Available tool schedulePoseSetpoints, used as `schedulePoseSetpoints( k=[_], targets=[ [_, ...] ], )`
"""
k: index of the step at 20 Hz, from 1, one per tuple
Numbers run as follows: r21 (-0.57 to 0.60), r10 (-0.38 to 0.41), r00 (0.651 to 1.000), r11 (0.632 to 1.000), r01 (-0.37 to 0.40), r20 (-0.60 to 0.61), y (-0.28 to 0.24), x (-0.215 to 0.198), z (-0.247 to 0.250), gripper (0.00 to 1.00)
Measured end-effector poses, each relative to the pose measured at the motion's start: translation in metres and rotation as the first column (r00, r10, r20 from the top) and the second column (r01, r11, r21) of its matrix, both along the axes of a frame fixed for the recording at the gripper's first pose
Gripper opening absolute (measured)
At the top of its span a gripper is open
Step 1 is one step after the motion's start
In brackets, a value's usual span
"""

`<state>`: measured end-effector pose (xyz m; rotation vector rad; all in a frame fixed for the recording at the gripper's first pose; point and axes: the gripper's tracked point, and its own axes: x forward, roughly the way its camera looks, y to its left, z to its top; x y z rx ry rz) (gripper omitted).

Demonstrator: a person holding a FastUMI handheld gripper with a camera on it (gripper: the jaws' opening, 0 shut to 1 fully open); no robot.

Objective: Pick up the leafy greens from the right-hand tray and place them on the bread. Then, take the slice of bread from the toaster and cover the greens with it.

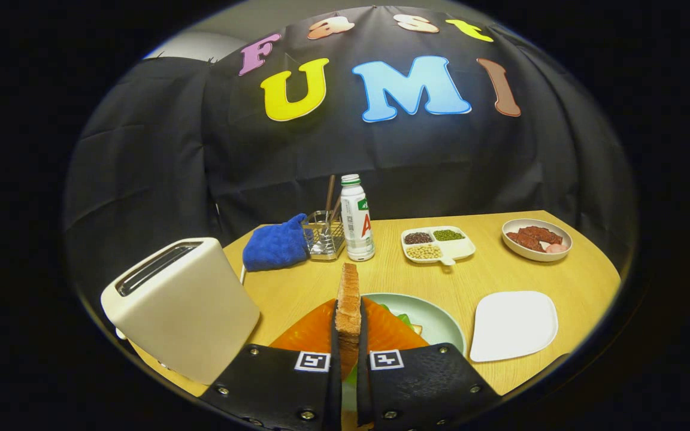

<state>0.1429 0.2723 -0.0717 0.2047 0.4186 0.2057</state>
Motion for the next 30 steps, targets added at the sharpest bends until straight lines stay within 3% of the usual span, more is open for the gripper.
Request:
schedulePoseSetpoints(
  k=[2, 4, 5, 10, 11, 16, 30],
  targets=[
    [-0.043, -0.013, 1.000, 0.999, 0.014, 0.014, -0.005, 0.001, -0.002, 0.21],
    [-0.066, -0.025, 0.999, 0.997, 0.026, 0.021, -0.008, 0.002, -0.005, 0.22],
    [-0.073, -0.026, 0.999, 0.997, 0.027, 0.022, -0.009, 0.003, -0.005, 0.27],
    [-0.080, -0.030, 0.999, 0.996, 0.032, 0.023, -0.014, 0.006, -0.009, 0.30],
    [-0.090, -0.042, 0.999, 0.995, 0.044, 0.019, -0.019, 0.007, -0.012, 0.36],
    [-0.116, -0.077, 0.997, 0.990, 0.079, 0.021, -0.034, 0.010, -0.022, 0.44],
    [-0.162, -0.101, 0.994, 0.981, 0.107, 0.045, -0.044, 0.008, -0.028, 0.52]
  ],
)
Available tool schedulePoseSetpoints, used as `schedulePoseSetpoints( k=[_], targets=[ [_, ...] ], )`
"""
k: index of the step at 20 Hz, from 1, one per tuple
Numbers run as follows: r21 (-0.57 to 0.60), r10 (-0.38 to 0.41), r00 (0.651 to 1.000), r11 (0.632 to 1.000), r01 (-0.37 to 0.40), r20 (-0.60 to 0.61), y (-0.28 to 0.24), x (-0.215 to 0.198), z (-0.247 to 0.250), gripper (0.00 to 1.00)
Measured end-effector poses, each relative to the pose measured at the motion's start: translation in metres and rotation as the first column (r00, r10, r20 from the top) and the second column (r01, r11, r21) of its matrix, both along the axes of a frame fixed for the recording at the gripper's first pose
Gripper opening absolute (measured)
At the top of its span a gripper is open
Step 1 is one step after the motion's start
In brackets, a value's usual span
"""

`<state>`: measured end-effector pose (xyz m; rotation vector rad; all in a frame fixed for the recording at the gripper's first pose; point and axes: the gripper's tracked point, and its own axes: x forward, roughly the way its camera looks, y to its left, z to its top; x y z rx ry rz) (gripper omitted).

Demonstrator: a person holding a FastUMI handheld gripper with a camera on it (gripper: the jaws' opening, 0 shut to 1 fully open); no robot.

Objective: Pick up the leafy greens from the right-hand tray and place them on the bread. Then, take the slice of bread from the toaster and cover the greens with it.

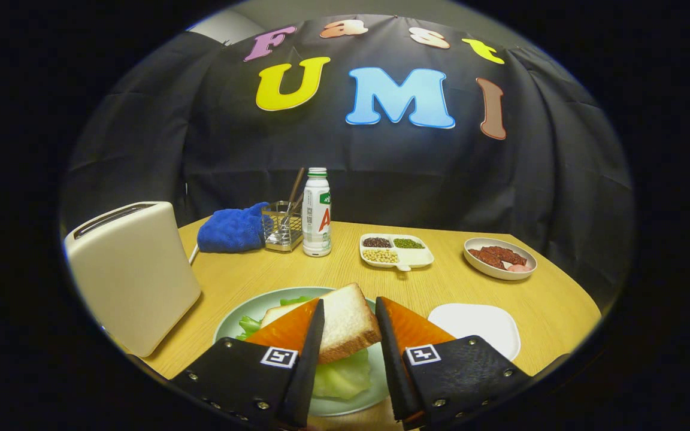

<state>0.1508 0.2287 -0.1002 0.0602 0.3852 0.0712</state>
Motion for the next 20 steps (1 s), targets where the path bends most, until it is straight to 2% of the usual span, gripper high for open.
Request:
schedulePoseSetpoints(
  k=[2, 3, 5, 14, 20],
  targets=[
    [0.004, -0.007, 1.000, 1.000, 0.007, 0.003, -0.003, 0.000, 0.000, 0.52],
    [0.005, -0.008, 1.000, 1.000, 0.008, 0.002, -0.003, -0.001, 0.000, 0.56],
    [0.004, -0.008, 1.000, 1.000, 0.008, 0.005, -0.006, -0.002, -0.001, 0.58],
    [0.031, -0.064, 0.995, 0.998, 0.062, 0.079, -0.037, -0.014, 0.023, 0.58],
    [0.059, -0.115, 0.986, 0.992, 0.109, 0.121, -0.076, -0.024, 0.040, 0.58]
  ],
)
